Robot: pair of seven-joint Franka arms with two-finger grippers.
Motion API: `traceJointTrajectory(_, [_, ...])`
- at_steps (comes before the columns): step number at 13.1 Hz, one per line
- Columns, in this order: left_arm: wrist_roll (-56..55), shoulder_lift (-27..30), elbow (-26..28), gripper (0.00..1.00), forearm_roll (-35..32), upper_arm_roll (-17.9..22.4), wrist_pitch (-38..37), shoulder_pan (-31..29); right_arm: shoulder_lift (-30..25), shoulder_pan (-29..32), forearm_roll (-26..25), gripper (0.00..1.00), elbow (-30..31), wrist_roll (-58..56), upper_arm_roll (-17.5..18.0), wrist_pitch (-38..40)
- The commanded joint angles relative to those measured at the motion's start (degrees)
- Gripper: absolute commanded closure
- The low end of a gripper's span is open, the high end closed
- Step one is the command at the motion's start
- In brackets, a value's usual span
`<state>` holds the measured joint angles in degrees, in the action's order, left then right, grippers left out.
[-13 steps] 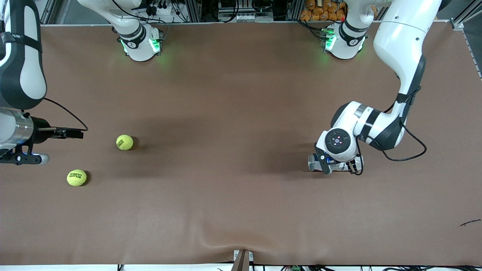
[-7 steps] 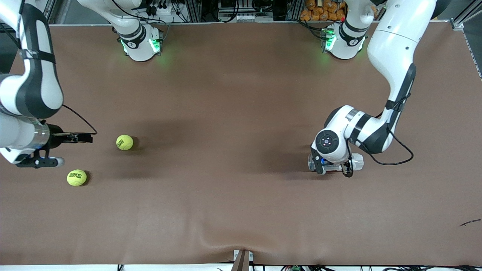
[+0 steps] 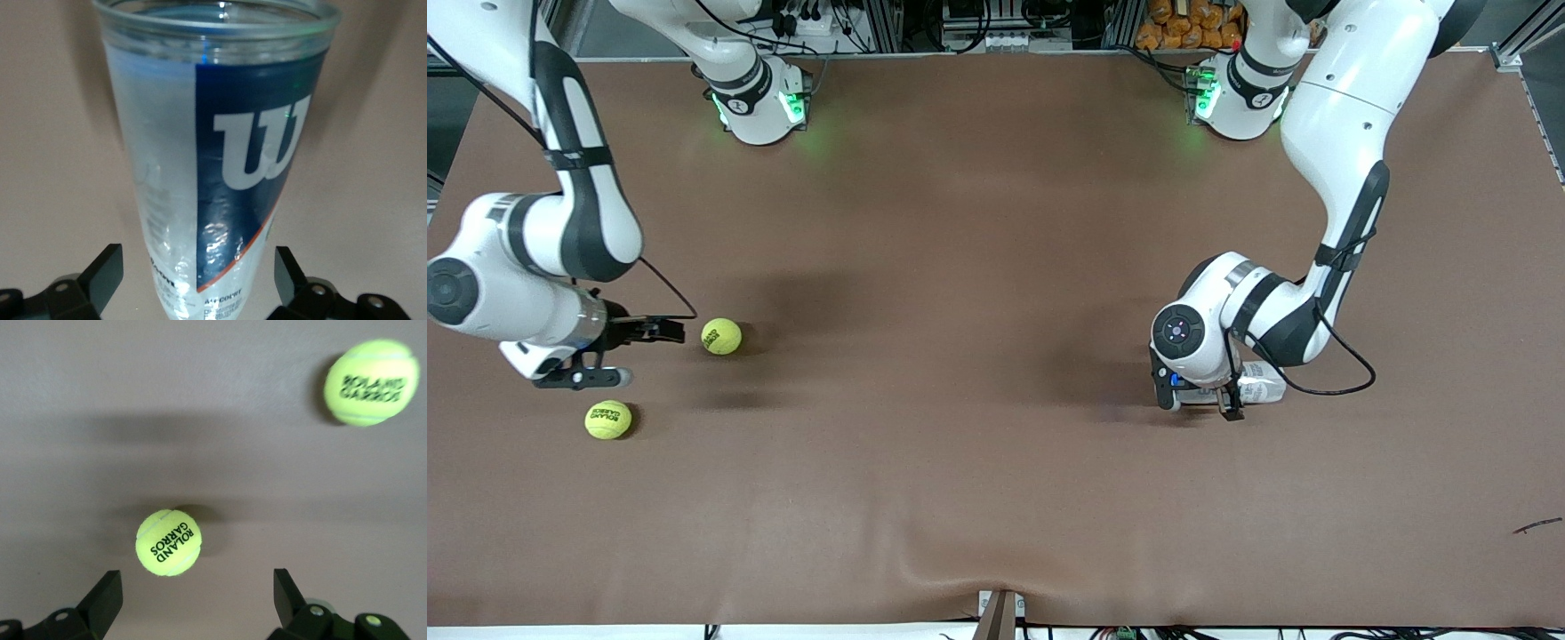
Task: Insert tennis ball vertically with right arm
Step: 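Upright the can with the left gripper while the right gripper grasps a ball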
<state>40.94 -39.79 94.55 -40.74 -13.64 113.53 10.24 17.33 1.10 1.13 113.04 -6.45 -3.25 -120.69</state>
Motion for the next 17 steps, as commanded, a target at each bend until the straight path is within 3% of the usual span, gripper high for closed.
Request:
traceJointTrajectory(1, [0.72, -1.07, -0.68, 0.00, -1.44, 0.10, 0.56, 0.13, -2.13, -2.67, -0.08, 0.00, 5.34, -0.76, 0.09, -3.13])
traceJointTrajectory(8, [0.28, -2.57, -0.86, 0.00, -3.29, 0.19, 1.00, 0.04, 0.51, -3.83, -1.57, 0.00, 7.99, -12.96, 0.00, -10.26])
traceJointTrajectory(13, [0.72, -2.92, -0.77, 0.00, -3.82, 0.19, 2.05, -0.04, 4.46, -3.83, -1.57, 0.00, 8.08, -13.33, 0.09, -12.55])
traceJointTrajectory(17, [0.80, -3.19, -0.77, 0.15, -4.26, 0.10, 2.66, -0.04, 6.66, -3.39, -1.49, 0.00, 7.90, -13.24, 0.09, -13.78])
